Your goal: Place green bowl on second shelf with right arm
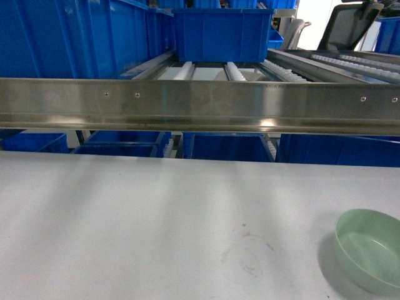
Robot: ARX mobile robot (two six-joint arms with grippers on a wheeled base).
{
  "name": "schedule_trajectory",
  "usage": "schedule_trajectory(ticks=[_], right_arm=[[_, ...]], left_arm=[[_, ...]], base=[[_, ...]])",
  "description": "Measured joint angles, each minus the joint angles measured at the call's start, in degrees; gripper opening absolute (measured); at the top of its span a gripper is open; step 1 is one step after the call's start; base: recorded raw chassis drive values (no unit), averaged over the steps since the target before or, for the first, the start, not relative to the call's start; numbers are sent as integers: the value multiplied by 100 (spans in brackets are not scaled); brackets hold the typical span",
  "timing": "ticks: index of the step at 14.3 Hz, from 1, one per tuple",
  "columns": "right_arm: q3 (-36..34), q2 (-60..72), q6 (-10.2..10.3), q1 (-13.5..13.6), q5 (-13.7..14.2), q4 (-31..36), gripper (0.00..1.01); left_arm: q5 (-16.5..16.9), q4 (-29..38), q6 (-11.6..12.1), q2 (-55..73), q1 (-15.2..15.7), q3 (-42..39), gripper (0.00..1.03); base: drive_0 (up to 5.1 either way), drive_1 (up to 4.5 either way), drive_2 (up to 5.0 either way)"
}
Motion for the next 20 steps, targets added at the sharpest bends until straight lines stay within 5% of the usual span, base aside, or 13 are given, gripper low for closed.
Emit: schedule_trajectory(ticks=[16,20], right_arm=[[0,0,0,0,0,0,98],[-2,723,-68,601,483,931,98]], left_arm=[[0,0,0,0,0,0,98],[0,0,0,0,0,0,98]], base=[[0,0,0],[0,0,0]])
